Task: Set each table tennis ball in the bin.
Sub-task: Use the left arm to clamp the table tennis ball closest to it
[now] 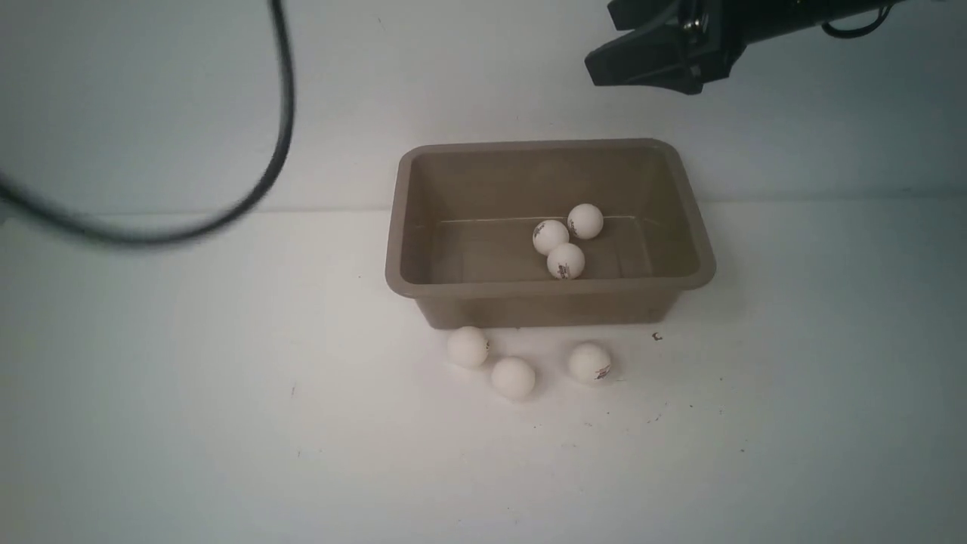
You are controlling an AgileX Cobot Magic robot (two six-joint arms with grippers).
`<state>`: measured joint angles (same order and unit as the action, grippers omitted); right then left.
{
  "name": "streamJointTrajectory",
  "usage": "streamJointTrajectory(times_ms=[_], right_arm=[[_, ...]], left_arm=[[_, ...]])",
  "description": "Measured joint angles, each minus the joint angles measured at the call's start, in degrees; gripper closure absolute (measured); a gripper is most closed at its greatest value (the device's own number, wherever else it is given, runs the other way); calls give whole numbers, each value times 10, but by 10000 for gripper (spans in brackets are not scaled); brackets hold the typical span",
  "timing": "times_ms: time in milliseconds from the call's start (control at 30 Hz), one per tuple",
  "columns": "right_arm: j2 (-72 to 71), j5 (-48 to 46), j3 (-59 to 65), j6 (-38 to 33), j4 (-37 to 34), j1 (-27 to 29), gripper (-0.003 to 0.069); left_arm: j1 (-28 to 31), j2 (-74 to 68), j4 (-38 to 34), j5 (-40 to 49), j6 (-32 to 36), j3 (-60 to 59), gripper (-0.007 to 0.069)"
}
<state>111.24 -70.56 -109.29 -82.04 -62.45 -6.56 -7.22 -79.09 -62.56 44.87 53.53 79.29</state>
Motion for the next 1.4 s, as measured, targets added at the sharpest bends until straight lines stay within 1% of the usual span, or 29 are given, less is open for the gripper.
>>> streamJointTrajectory(times_ms=[67,133,233,267,300,333,367,400,500,533,600,700,867,967,1167,1267,1400], right_arm=[[0,0,0,0,0,0,70],[0,0,0,0,-1,0,70],[0,0,0,0,-1,0,70],[0,0,0,0,-1,0,70],[0,0,0,0,-1,0,70],[0,0,0,0,-1,0,70],[0,0,0,0,-1,0,70],[0,0,0,0,-1,0,70],[-1,0,0,-2,-1,0,70],[-1,0,0,-2,-1,0,70],[-1,0,0,-2,0,0,70],[-1,0,0,-2,5,0,70],[-1,0,0,-2,22,0,70],[-1,0,0,-2,29,0,70],[-1,0,0,-2,29,0,70],[-1,0,0,-2,29,0,70],[-1,0,0,-2,28,0,70]], left_arm=[[-2,21,40,0,-15,-46,296],[-3,27,50,-21,-12,-101,316],[-3,15,18,-112,45,-198,351],[-3,4,-13,-150,80,-227,358],[-3,-3,-36,-171,105,-242,361],[-3,-18,-81,-200,153,-261,365],[-3,-28,-111,-213,185,-271,366],[-3,-55,-183,-229,267,-283,367],[-10,-127,-309,-221,439,-288,367],[-15,-153,-324,-209,478,-287,367],[-24,-199,-340,-191,510,-286,367],[-30,-235,-344,-174,518,-285,362],[-30,-259,-348,-130,519,-283,321],[-31,-261,-349,-107,527,-283,276],[-32,-284,-351,-104,550,-282,155],[-34,-294,-351,-104,550,-281,137],[-49,-309,-352,-108,550,-276,134]])
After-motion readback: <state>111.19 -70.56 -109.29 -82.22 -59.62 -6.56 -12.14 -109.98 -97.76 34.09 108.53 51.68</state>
